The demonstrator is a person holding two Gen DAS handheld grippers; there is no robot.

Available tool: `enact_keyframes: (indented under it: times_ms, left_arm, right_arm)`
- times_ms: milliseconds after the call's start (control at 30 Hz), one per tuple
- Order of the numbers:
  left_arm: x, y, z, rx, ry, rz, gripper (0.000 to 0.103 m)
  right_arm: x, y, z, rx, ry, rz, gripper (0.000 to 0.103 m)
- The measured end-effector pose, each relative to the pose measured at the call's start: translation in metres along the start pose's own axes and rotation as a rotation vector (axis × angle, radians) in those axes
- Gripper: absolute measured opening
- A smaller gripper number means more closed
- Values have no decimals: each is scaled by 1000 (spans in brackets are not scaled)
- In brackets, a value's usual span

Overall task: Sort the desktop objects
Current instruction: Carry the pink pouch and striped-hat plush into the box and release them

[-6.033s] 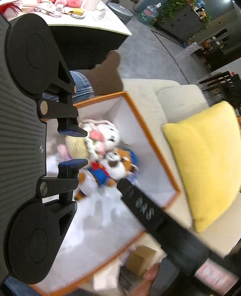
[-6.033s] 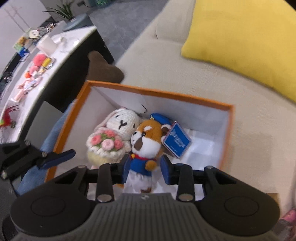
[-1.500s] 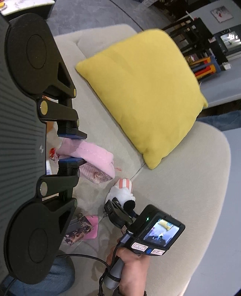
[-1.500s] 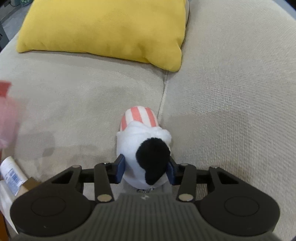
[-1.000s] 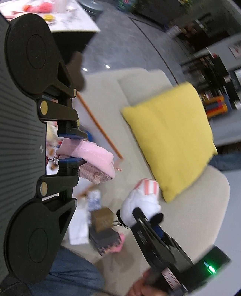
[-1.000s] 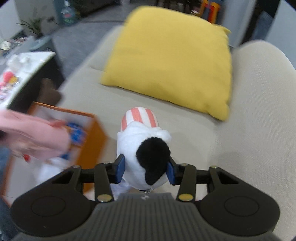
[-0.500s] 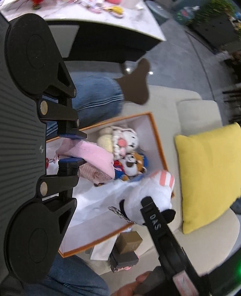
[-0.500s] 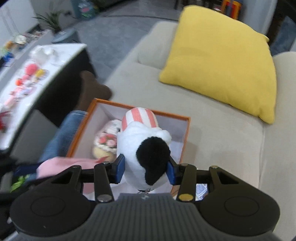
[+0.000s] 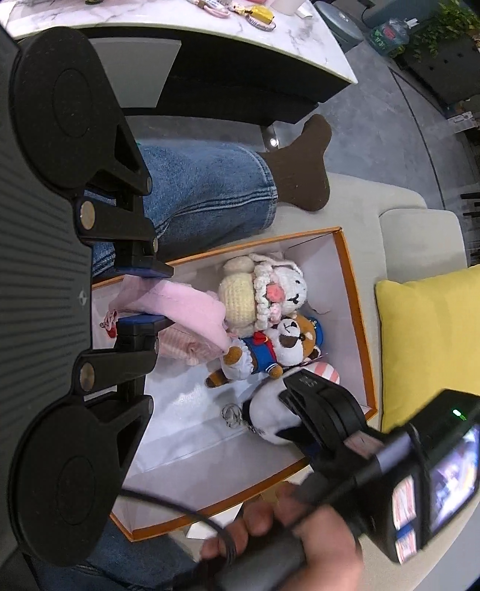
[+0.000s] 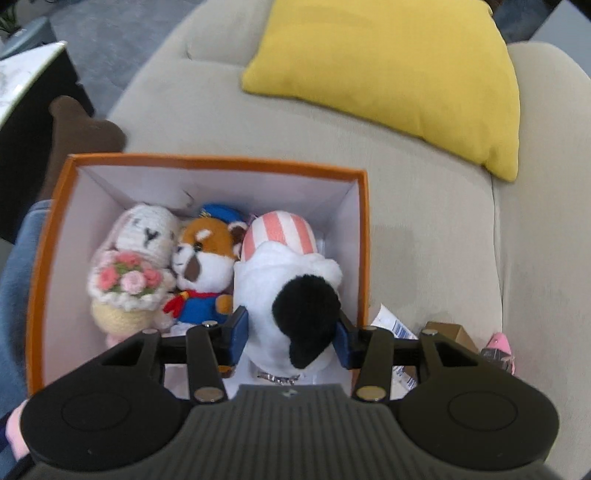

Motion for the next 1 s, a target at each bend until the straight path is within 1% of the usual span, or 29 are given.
enact_keyframes:
  times_ms: [67,167,233,300,433,533,633,667,767,800,867,933,1000]
  left_arm:
    - [-1,-3,1,-13,5,-4,23]
    - [-3,-10,0,-5,8,-11,23]
    - [-4,-14,-1,-4,18,-14,23]
    - [-5,-15,-2,8,27,-7,23]
    - [-6,-18,-2,34,40,-5,22]
    - [-10,-22,2,59,28,-26,22]
    - [-16,-25,4,70,37,-51,22]
    - [-18,-25,3,70,50,-57,22]
    - [-22,-24,2,79,98,-48,22]
    - [-23,-23,2,84,110,-44,22]
    - [-25,-21,4,103,121,-33,22]
    - [-29,-21,8,132,101,-34,22]
    - [-32,-20,11,147,103,-40,22]
  right_arm:
    - [1,-10,-2,-11,-6,-14,49]
    - [3,-13,-11,-37,42,8,50]
    - [1,-15,-19,-34,110,0,55]
    - [-1,-13,-25,-31,183,23,60]
    - [-4,1,-17,44,192,56,60]
    - [-11,17,-5,102,192,90,60]
    - [-22,38,2,191,209,144,54]
    - [-26,43,4,212,218,167,50]
    - [-40,57,7,282,237,254,44]
    - [-45,57,4,302,255,266,38]
    - [-59,55,-6,349,298,256,30]
    - [-70,49,-17,416,316,240,26]
    - [-76,43,-29,449,346,223,18]
Point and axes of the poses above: each gripper's, at about its wrist camera, not at the fingertips, and y roughly against the way its jaws point, z to its right, x to its top, the point moved 10 cm from there along -y, roughly the way its jaws point, and after that the axes turned 12 degrees about -x, right-handed, at the moved point
